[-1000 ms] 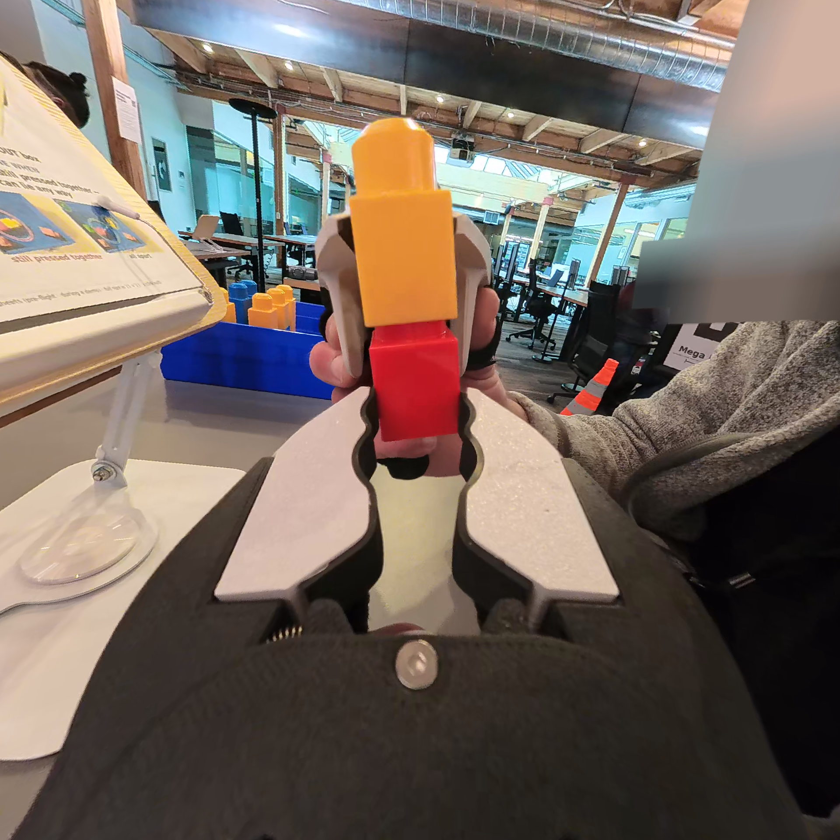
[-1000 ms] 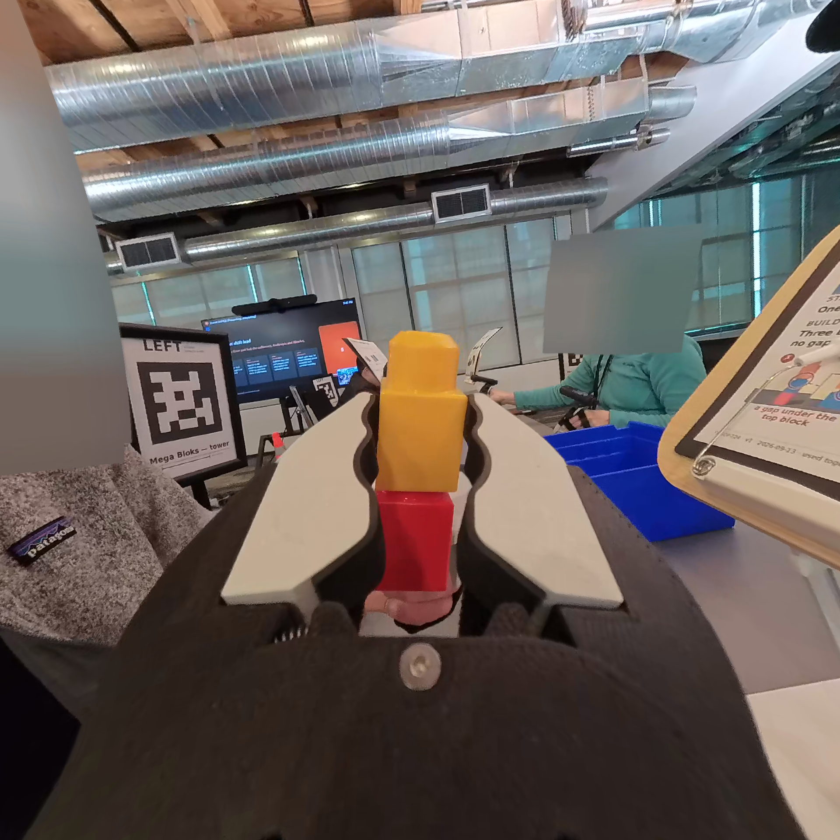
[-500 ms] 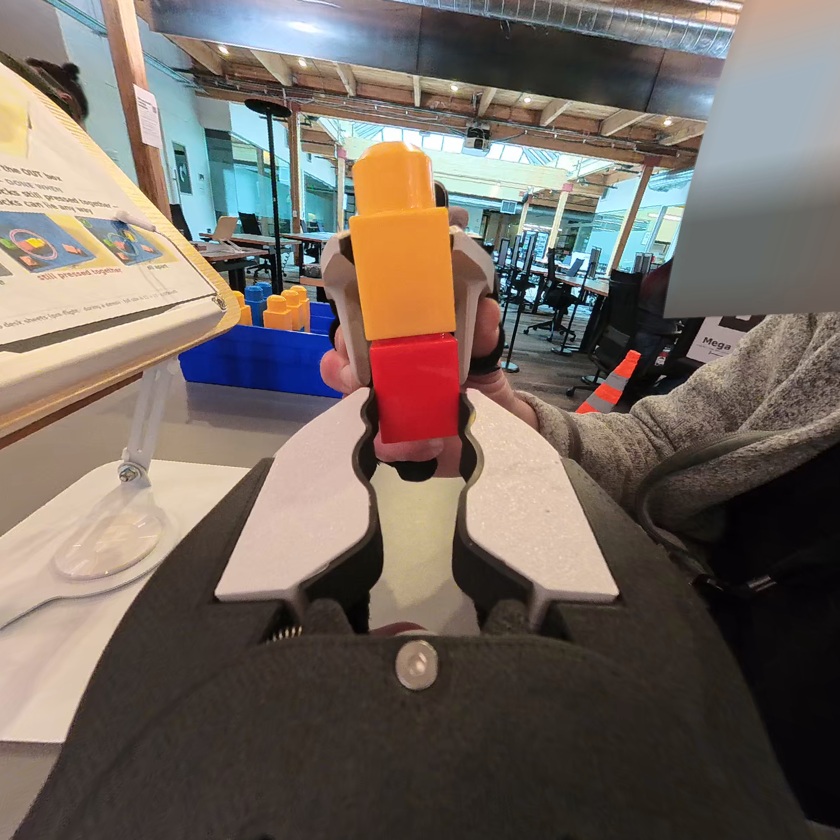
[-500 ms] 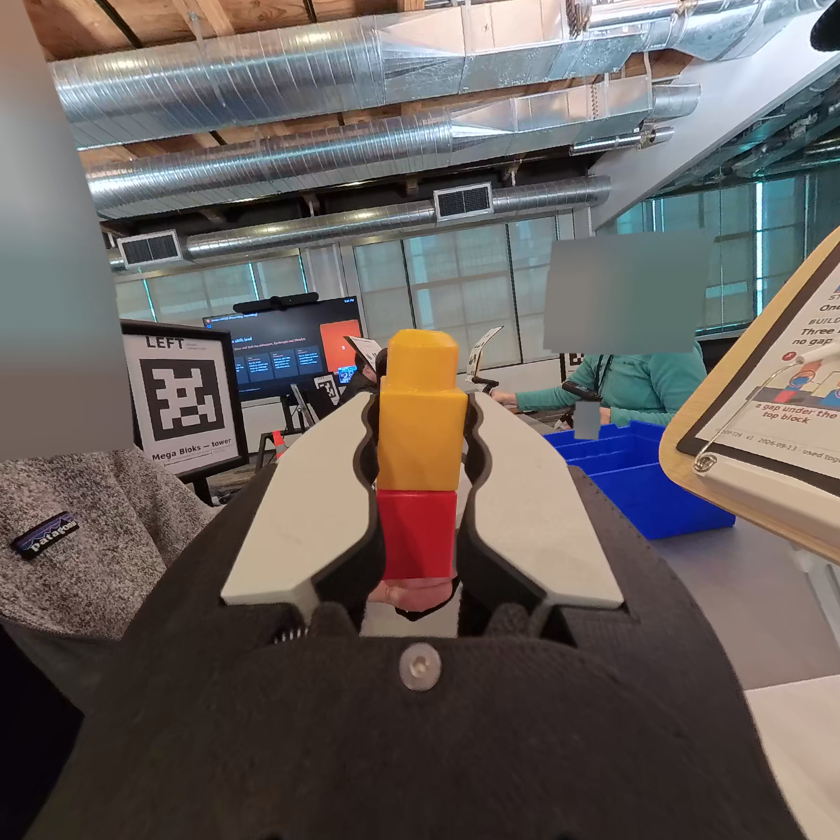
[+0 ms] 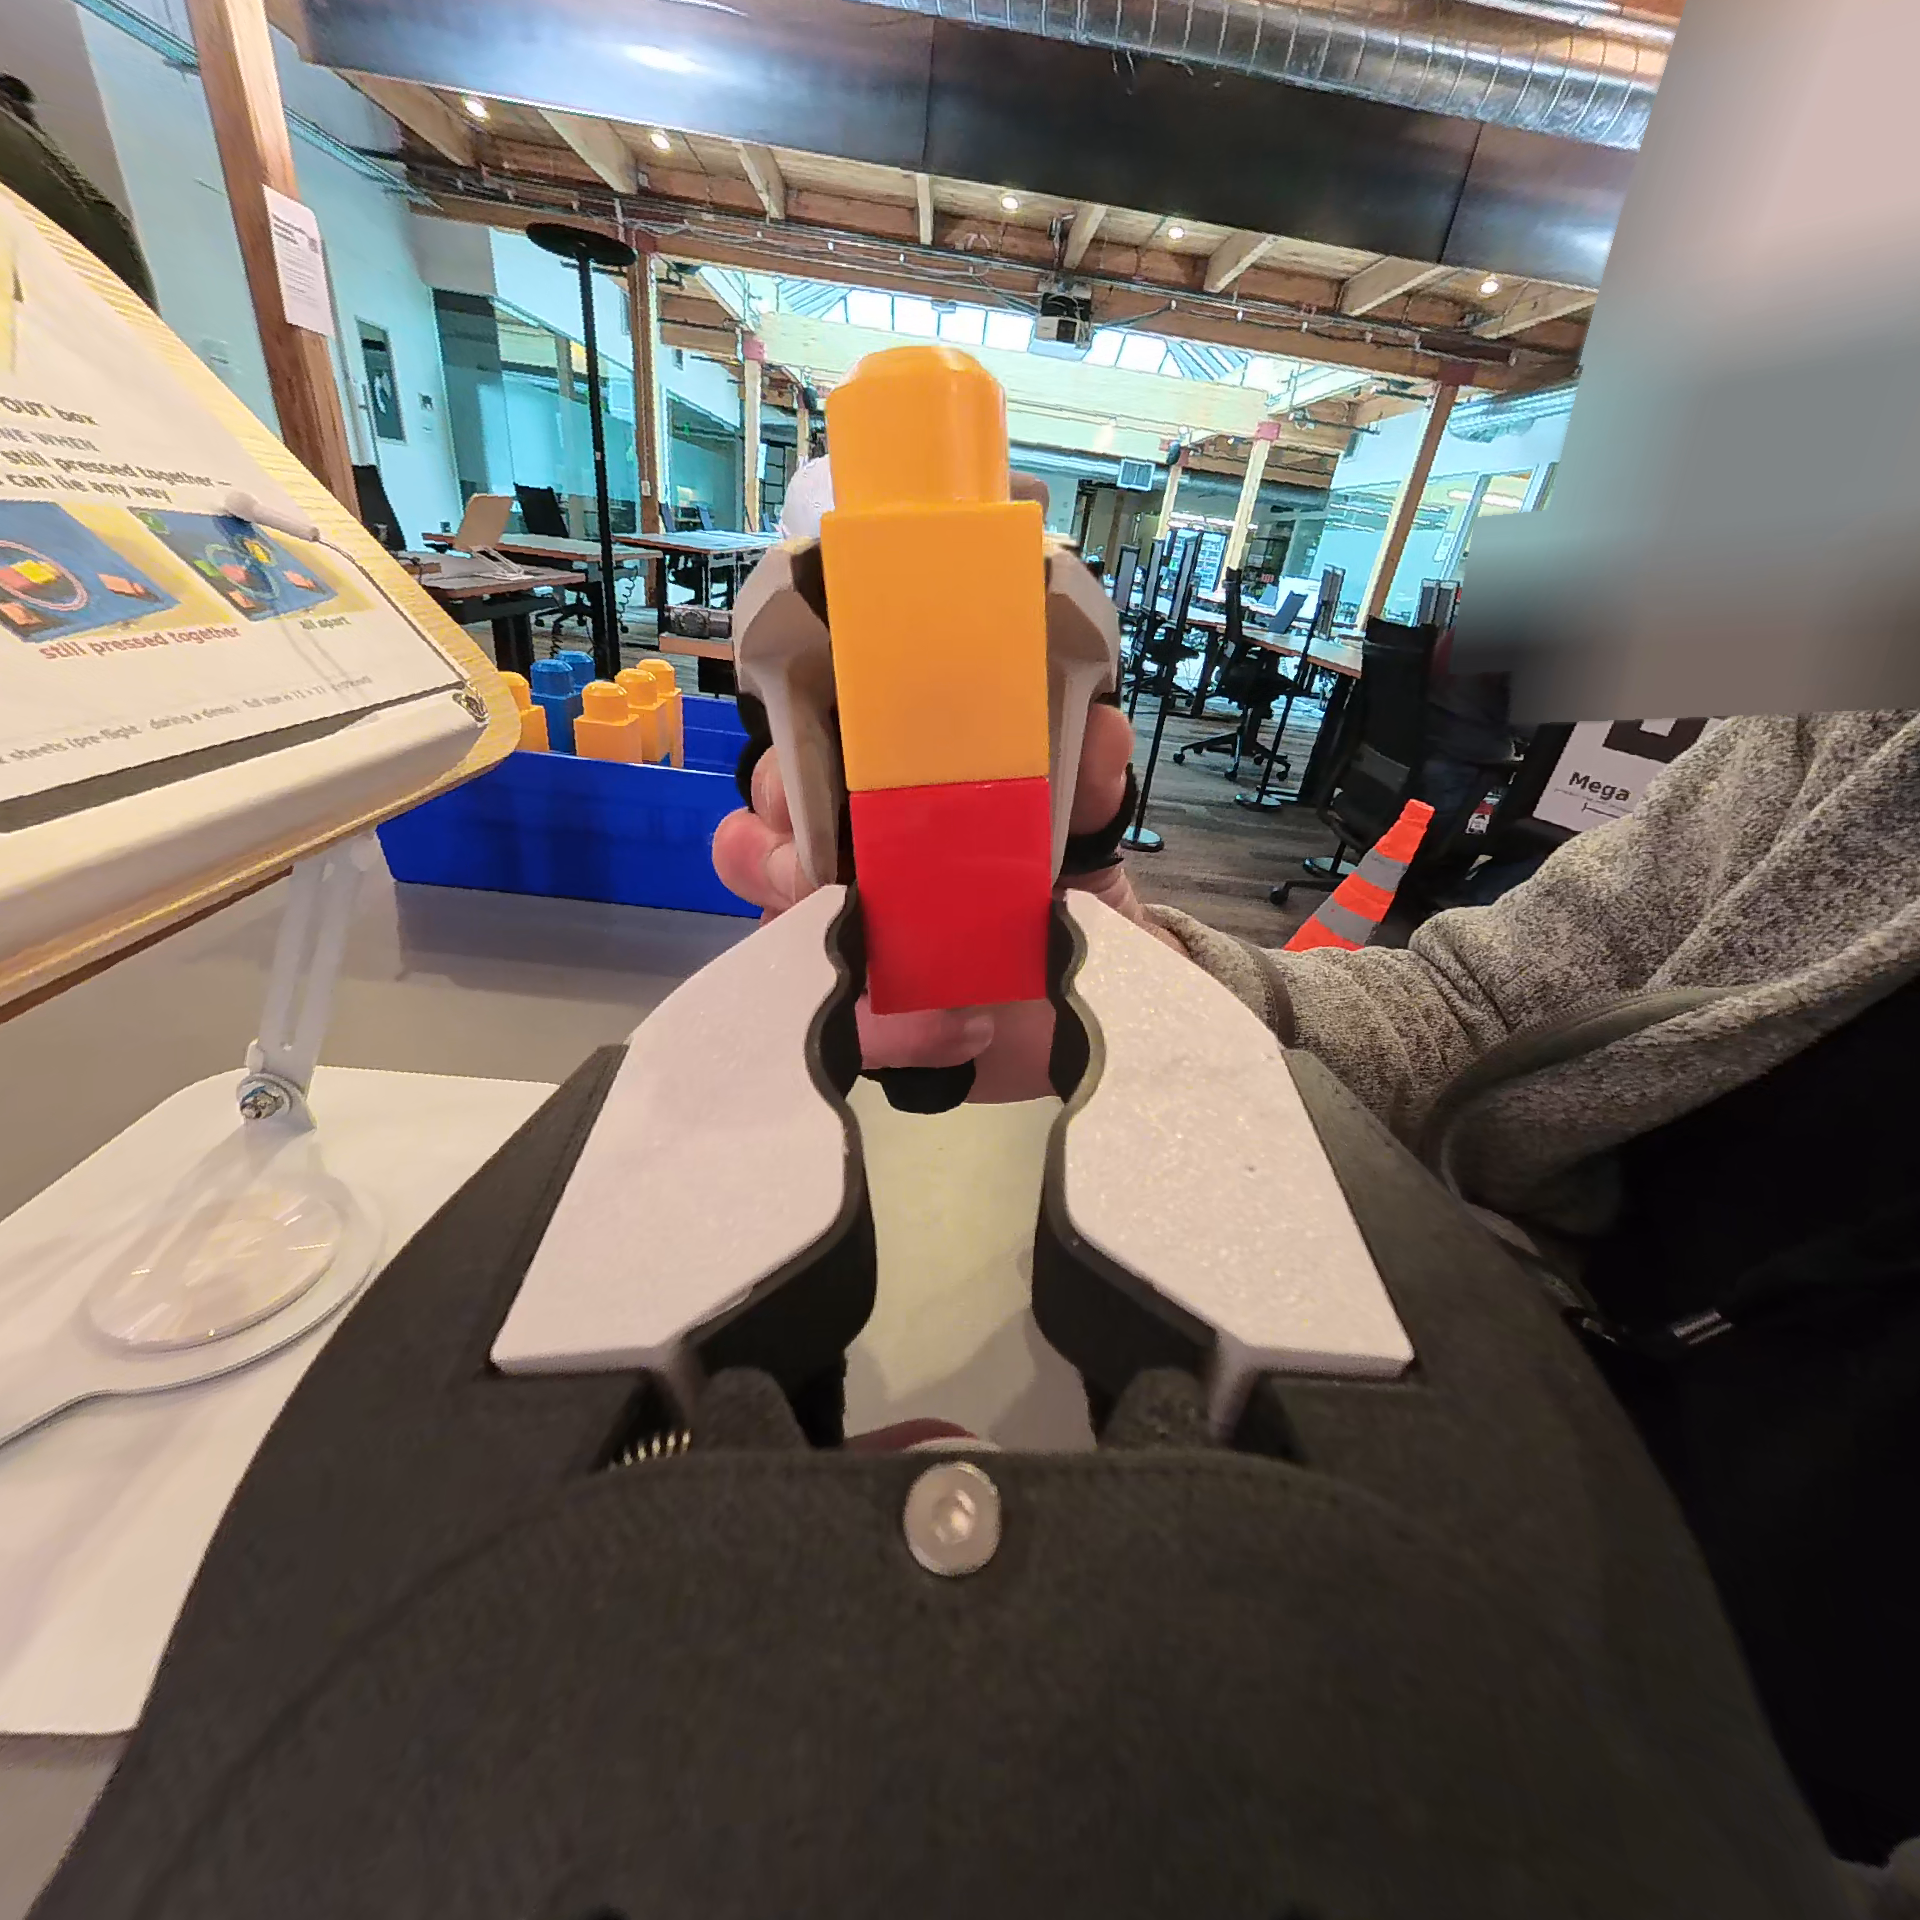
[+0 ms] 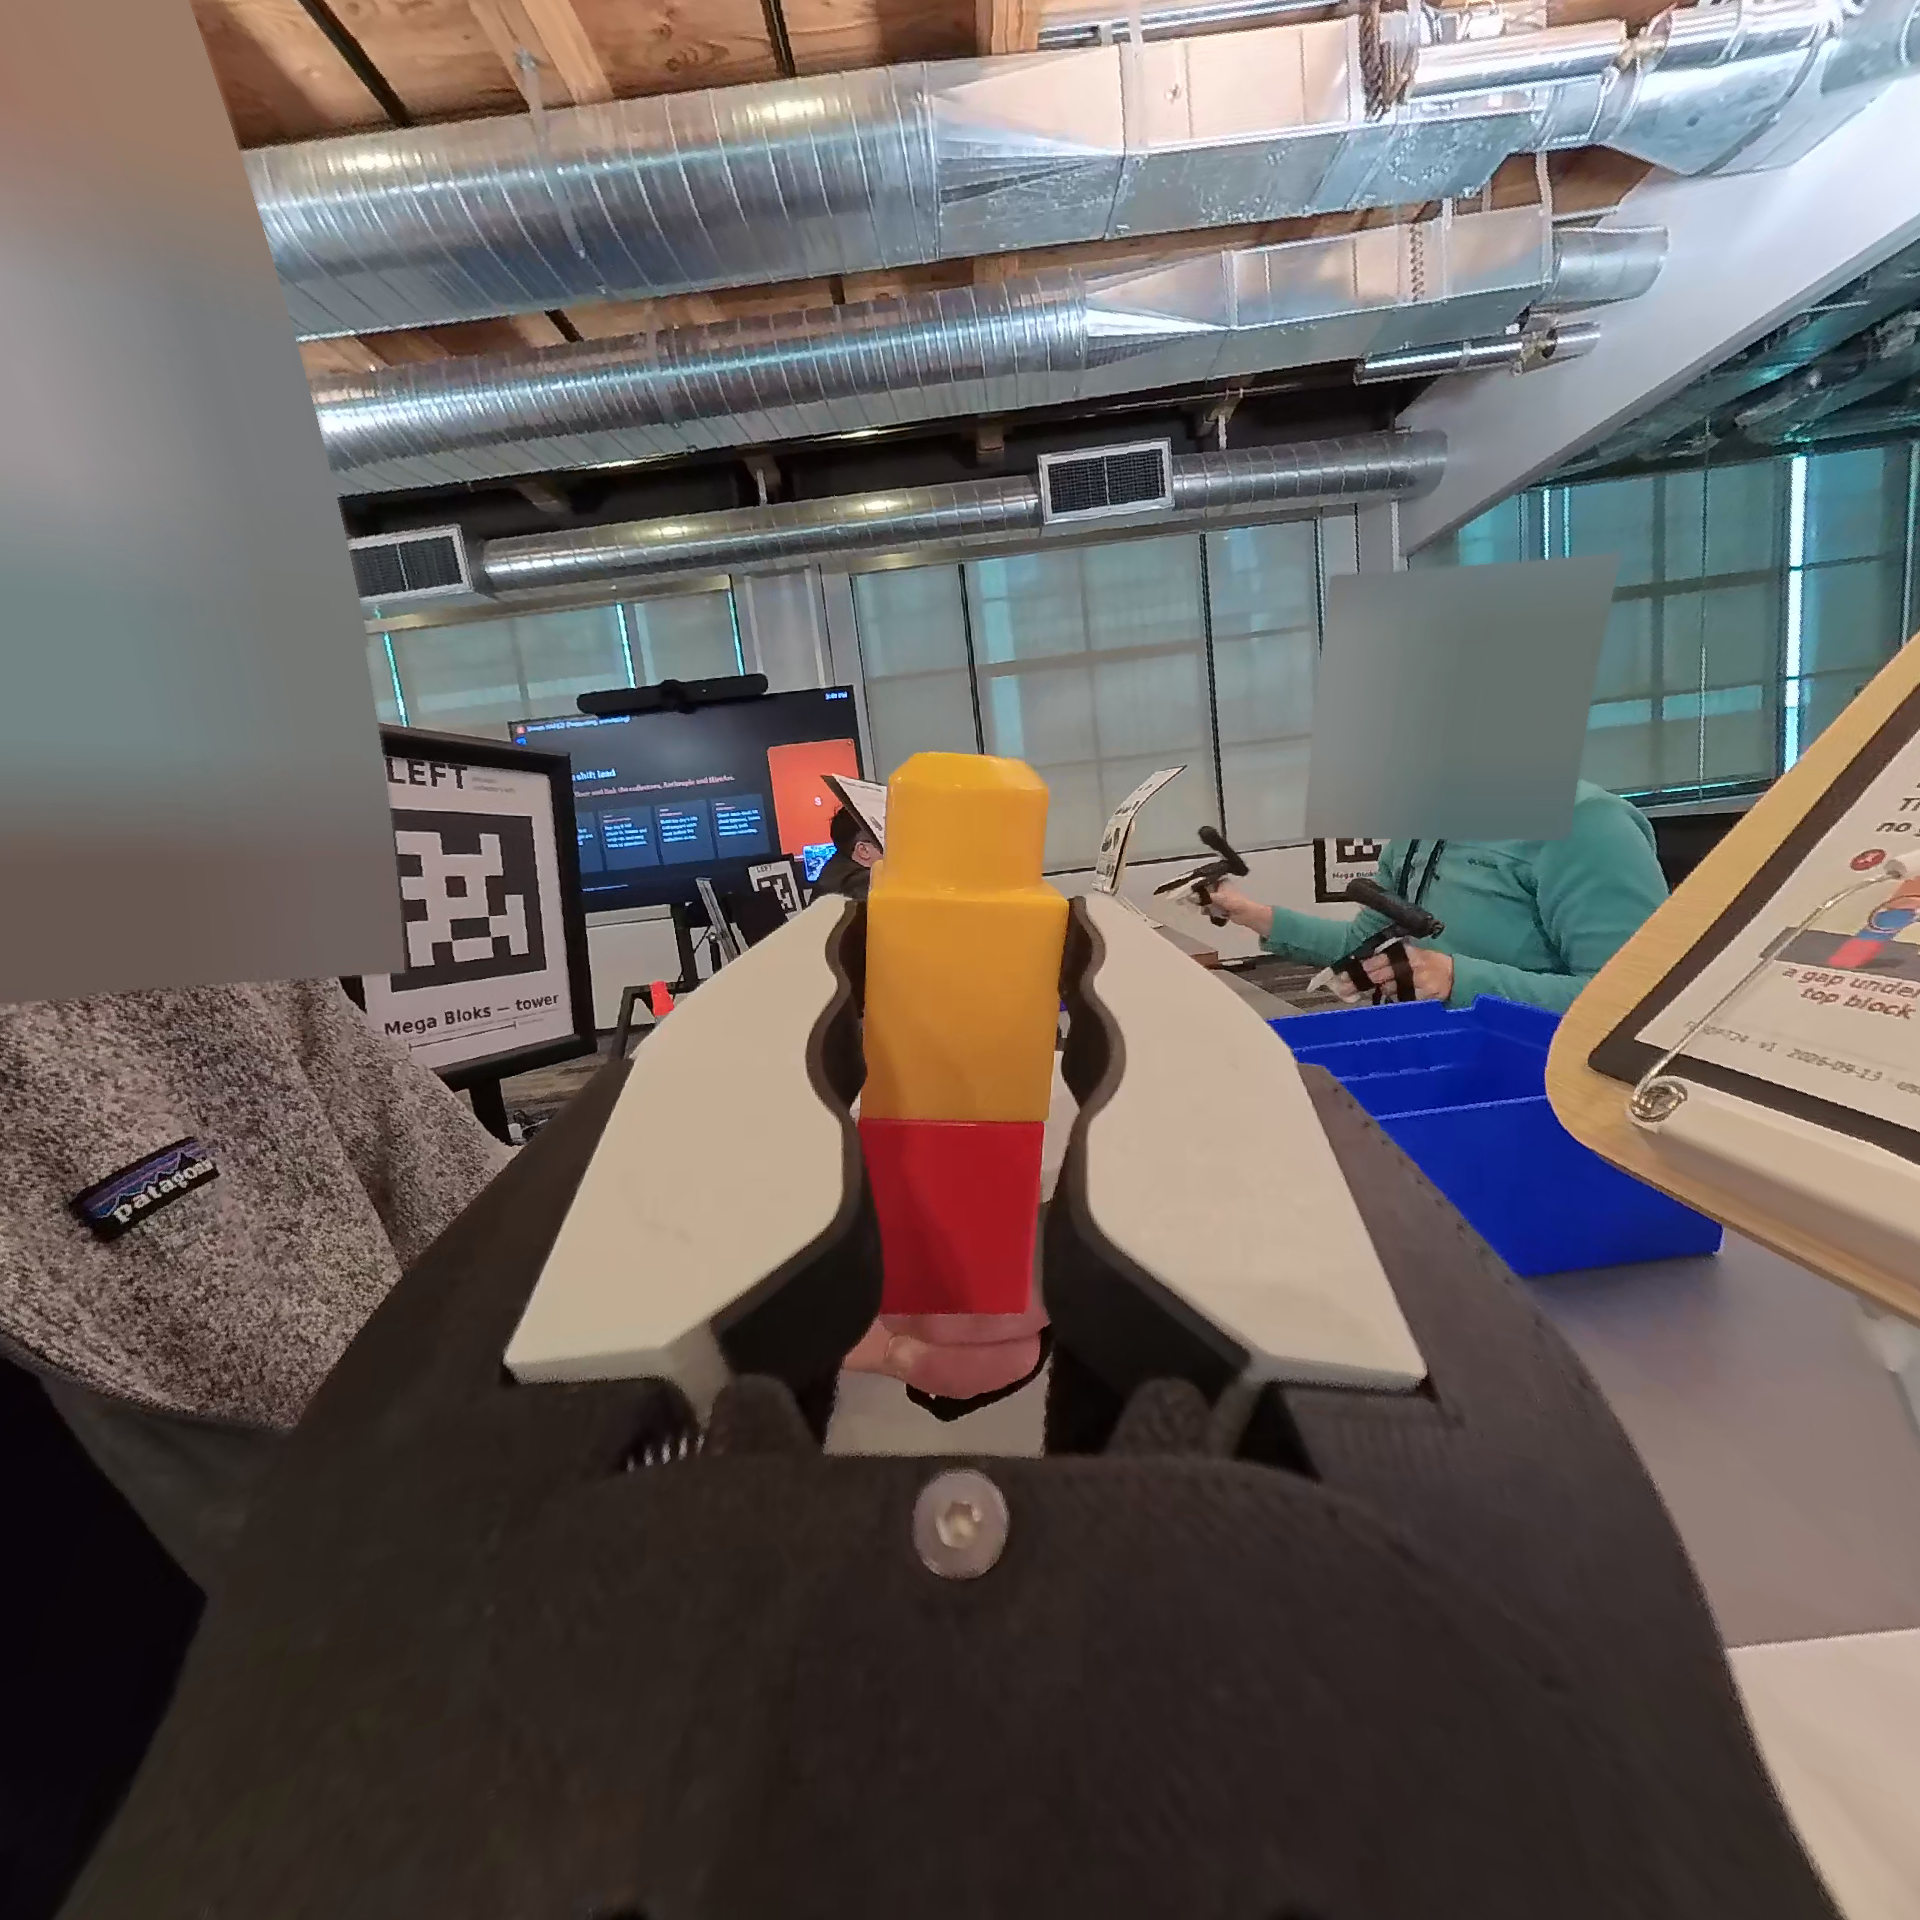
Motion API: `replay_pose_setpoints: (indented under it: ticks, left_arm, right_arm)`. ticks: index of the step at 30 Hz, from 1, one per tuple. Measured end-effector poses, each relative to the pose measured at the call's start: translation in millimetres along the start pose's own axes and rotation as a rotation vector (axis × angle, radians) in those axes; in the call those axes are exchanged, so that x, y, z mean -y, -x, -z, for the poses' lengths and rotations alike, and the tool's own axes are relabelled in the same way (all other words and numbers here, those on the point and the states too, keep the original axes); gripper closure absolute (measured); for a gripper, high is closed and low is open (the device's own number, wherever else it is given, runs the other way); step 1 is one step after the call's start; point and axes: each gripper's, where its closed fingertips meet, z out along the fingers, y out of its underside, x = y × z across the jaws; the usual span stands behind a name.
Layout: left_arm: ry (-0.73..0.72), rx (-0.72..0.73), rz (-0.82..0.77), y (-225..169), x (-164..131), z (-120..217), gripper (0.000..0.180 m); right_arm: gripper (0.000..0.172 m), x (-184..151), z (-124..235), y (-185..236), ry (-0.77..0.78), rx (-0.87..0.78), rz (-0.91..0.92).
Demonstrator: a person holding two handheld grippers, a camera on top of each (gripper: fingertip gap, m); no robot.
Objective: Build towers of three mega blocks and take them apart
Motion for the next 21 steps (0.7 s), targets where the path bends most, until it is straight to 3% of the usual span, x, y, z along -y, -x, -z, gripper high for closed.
replay_pose_setpoints:
  ticks: [21]
  left_arm:
    - [-0.01, -0.004, 0.033, 4.2, -4.8, -3.1, 0.147]
  right_arm:
    - [0.134, -3.6, 2.6, -4.0, 0.01, -0.027, 0.004]
